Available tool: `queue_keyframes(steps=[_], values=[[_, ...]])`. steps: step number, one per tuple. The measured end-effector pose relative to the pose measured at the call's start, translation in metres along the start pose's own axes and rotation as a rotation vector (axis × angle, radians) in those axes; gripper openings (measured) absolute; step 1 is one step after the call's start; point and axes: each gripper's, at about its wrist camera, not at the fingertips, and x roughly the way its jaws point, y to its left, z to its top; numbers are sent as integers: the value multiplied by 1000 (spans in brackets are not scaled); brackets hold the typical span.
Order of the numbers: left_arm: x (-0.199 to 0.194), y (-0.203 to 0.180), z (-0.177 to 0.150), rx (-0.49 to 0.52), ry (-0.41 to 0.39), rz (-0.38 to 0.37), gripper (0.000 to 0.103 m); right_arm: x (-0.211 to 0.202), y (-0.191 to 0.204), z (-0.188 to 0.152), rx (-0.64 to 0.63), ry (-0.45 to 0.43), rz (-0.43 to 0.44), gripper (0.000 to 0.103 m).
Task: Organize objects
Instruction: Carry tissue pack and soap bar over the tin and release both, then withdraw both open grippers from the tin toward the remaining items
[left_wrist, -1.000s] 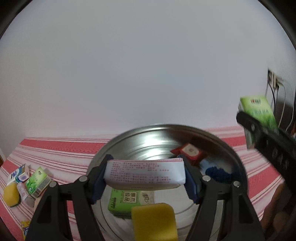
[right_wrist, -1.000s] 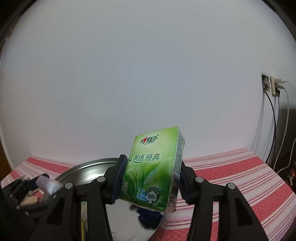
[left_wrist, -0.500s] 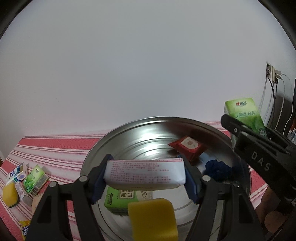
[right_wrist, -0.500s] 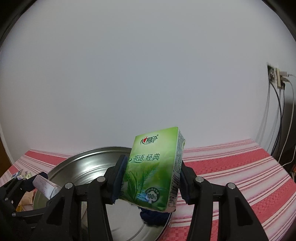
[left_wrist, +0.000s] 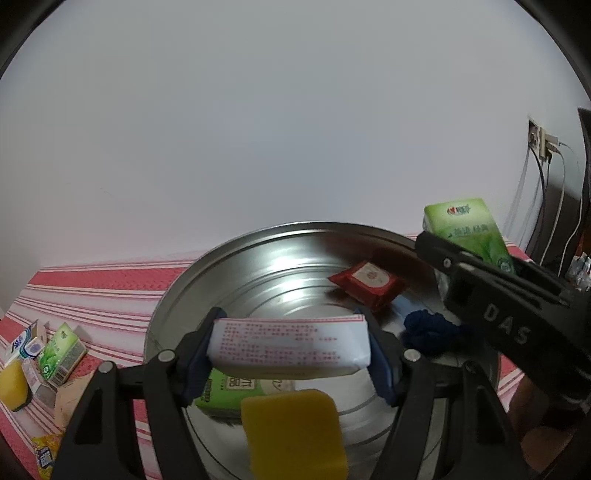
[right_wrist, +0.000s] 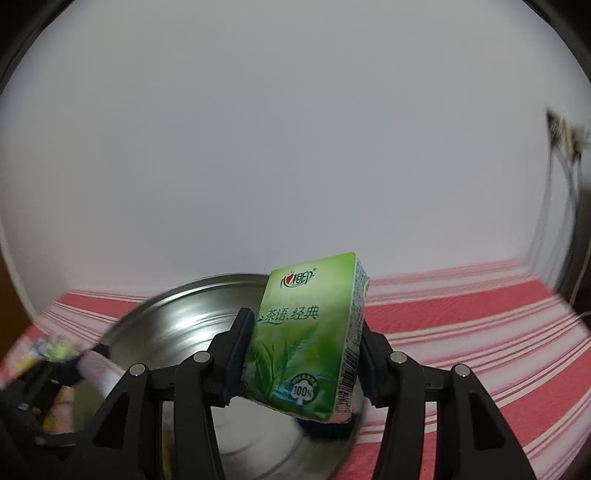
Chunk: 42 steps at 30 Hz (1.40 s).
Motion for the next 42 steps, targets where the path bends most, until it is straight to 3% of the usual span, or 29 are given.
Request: queue_keyframes(steps=[9, 12, 13, 14, 19, 25, 27, 29, 33, 36, 42], values=[[10, 0, -4, 21, 17, 31, 71, 5, 15, -7, -49, 43, -3, 56], [3, -1, -3, 29, -6, 32, 74, 3, 16, -9, -36, 39, 6, 69], [0, 0, -2, 32, -19, 37, 84, 1, 16, -9, -31, 36, -2, 83], [-5, 0, -1, 37, -37, 47, 100, -2, 16, -9, -27, 25, -12, 88], [-29, 13, 1, 22, -156, 109, 103, -26, 5, -2, -5, -125, -53, 89], [-28, 39, -6, -54, -137, 138, 103, -52, 11, -13, 33, -197, -80, 89], [-26, 46, -9, -61, -138, 166, 103, -66, -6, -16, 46, -212, -85, 89], [-27, 52, -11, -64, -137, 181, 103, -60, -51, -2, 62, -230, -85, 89], [-29, 64, -18, -77, -150, 231, 103, -73, -34, -13, 73, -315, -108, 89], [-30, 68, -17, -96, -155, 249, 103, -59, -22, -26, 73, -365, -121, 89], [-32, 75, -21, -86, -163, 263, 102, -59, -6, -41, 38, -346, -129, 89]])
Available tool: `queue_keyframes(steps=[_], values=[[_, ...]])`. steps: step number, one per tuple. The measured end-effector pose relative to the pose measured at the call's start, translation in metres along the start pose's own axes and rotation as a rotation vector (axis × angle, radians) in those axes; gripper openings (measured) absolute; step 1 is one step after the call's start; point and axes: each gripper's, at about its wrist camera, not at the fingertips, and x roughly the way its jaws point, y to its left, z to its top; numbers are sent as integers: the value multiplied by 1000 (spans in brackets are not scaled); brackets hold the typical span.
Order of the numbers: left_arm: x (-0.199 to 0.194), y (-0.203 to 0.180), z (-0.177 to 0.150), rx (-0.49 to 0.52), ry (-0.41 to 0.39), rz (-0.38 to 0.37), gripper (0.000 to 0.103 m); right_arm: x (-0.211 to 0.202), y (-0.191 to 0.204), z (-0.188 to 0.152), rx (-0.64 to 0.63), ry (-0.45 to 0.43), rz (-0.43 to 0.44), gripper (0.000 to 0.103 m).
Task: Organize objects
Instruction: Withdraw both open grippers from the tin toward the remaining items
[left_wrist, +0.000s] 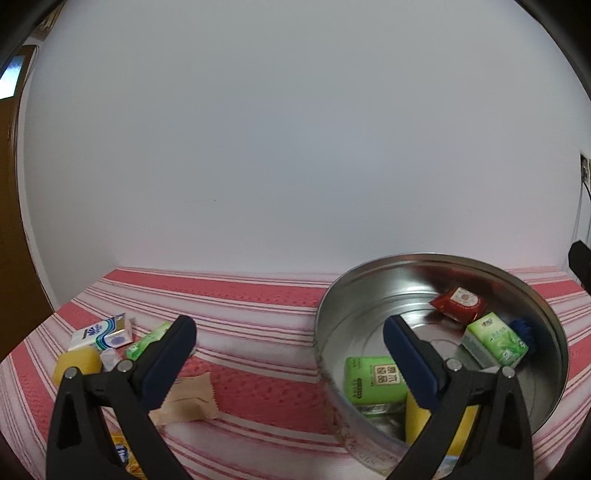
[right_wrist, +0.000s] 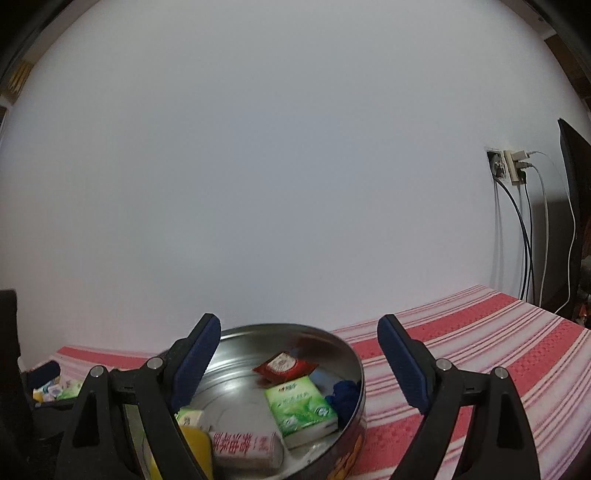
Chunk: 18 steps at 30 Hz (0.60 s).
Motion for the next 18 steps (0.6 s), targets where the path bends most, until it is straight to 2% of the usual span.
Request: queue_keyframes(steps=[4, 11, 18], values=[[-4, 7, -5, 18, 19, -5, 102, -3, 8, -8, -19, 13, 21, 89], [-8, 40, -10, -42, 45, -3, 102, -11, 18, -12, -25, 41, 63, 89], [-9, 62, -13, -60, 52, 18, 102, -20, 42, -16, -53, 67, 99, 89]])
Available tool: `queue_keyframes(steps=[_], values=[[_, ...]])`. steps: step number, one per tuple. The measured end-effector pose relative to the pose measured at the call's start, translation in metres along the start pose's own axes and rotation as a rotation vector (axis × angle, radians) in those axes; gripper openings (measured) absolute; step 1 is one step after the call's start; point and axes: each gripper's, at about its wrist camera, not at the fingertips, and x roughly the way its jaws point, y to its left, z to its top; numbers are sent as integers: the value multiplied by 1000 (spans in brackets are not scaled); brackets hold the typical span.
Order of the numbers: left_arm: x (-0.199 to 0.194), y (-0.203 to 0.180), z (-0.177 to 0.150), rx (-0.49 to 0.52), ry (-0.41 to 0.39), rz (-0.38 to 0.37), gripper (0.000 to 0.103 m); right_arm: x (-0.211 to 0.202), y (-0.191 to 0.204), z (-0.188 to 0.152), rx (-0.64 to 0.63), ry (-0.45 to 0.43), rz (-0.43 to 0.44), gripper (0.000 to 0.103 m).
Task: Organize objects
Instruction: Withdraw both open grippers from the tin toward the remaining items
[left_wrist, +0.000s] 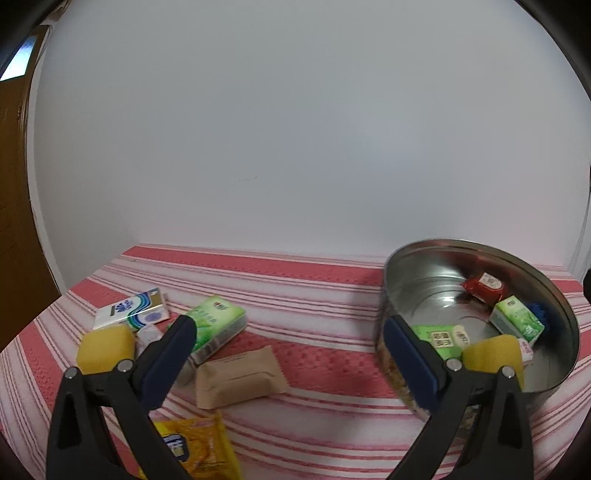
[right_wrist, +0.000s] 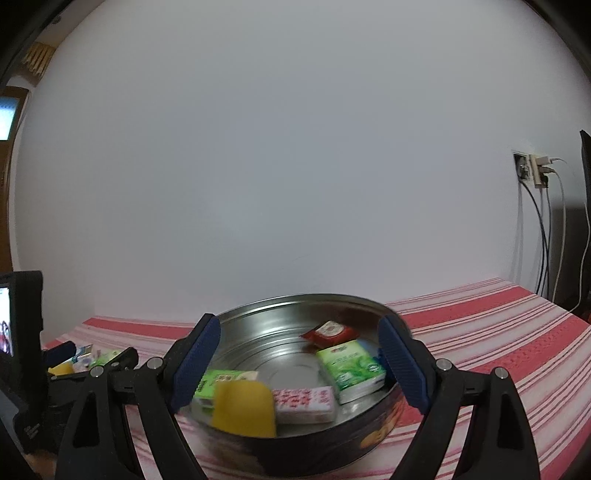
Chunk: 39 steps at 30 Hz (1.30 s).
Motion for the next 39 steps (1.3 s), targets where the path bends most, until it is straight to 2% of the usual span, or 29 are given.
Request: queue_keyframes(steps=[5, 15, 27, 33, 39], values=[[1, 8, 0, 1, 3, 14, 102, 3, 14, -3, -14, 18, 23, 89], [6, 42, 0, -12, 9, 62, 102, 3, 45, -10, -25, 51, 131, 89], [27, 124, 0, -101, 62, 191, 102, 13, 114, -25, -127, 141, 298, 89], [35, 171, -1, -148, 76, 256, 102, 24, 139, -32, -115, 245, 385, 89], [39, 208, -1, -213, 86, 301, 102, 41, 164, -44, -127, 398, 483, 89]])
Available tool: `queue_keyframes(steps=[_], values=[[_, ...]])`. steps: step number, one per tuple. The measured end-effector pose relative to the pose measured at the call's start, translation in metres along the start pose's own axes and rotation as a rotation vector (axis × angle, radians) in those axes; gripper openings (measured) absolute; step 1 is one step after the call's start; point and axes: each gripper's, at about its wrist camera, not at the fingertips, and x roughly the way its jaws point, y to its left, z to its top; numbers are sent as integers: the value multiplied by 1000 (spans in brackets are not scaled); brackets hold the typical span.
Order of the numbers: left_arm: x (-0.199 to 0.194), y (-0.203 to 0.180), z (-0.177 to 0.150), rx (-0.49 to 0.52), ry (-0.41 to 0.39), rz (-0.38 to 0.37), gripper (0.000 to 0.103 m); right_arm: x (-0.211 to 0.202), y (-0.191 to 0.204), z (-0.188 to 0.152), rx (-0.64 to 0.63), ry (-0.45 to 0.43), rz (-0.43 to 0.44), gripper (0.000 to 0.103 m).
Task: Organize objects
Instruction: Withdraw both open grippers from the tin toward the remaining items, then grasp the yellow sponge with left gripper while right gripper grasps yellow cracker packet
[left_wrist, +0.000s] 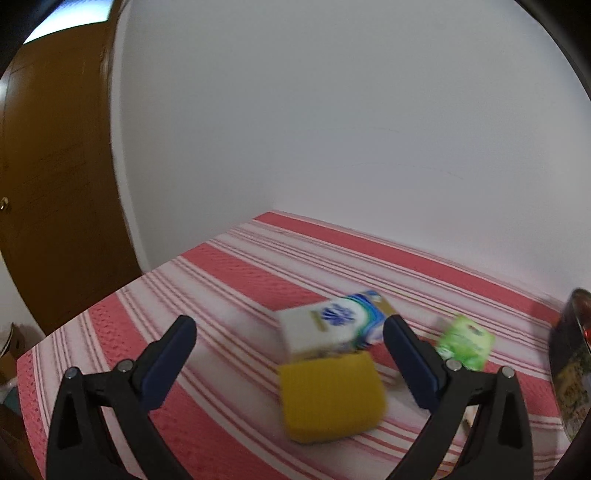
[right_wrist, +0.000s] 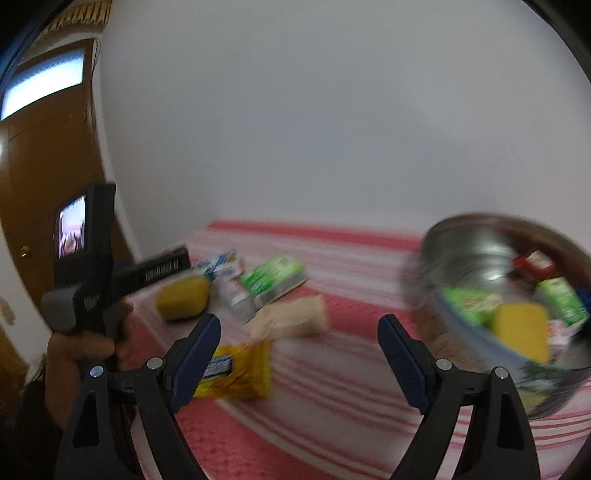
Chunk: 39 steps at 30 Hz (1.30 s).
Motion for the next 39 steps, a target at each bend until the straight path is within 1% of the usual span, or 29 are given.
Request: queue_keyframes(steps=[4, 8, 10, 14, 16, 19, 21, 22, 24, 26, 27, 29, 30, 32, 34, 36, 39], values=[[6, 18, 4, -39, 9, 12, 102, 25, 17, -3, -9, 127, 58, 89], [13, 31, 7, -86, 26, -3, 102, 48, 35, -6, -38, 211, 95, 89], [14, 32, 7, -88, 30, -3, 102, 60, 50, -9, -80, 262, 80, 89], [12, 30, 7, -66, 33, -5, 102, 85, 70, -15, -148, 371, 15, 89], [12, 28, 7, -55, 40, -20, 102, 91, 73, -18, -159, 401, -8, 89], [18, 27, 6, -44, 73, -54, 102, 93, 78, -19, -186, 406, -32, 88], [21, 21, 3, -23, 108, -85, 102, 94, 80, -19, -196, 406, -40, 81], [26, 19, 1, -4, 131, -95, 102, 91, 80, -19, -204, 398, -32, 74], [29, 9, -4, 36, 166, -118, 102, 90, 81, -20, -215, 395, -25, 73], [30, 2, -7, 68, 182, -139, 102, 85, 76, -21, -207, 394, -22, 73], [30, -3, -9, 96, 186, -135, 102, 82, 73, -21, -200, 390, -18, 73], [33, -7, -10, 117, 198, -134, 102, 69, 61, -19, -162, 352, 22, 73], [35, -8, -10, 118, 211, -139, 102, 59, 54, -16, -144, 312, 30, 73], [38, -9, -11, 105, 236, -143, 102, 48, 46, -13, -130, 259, 14, 73], [45, -11, -13, 95, 287, -138, 102, 36, 37, -10, -113, 198, -1, 73], [51, -16, -17, 106, 331, -138, 98, 28, 34, -7, -104, 151, -21, 73], [56, -18, -20, 92, 363, -154, 96, 25, 30, 0, -94, 111, -28, 73]])
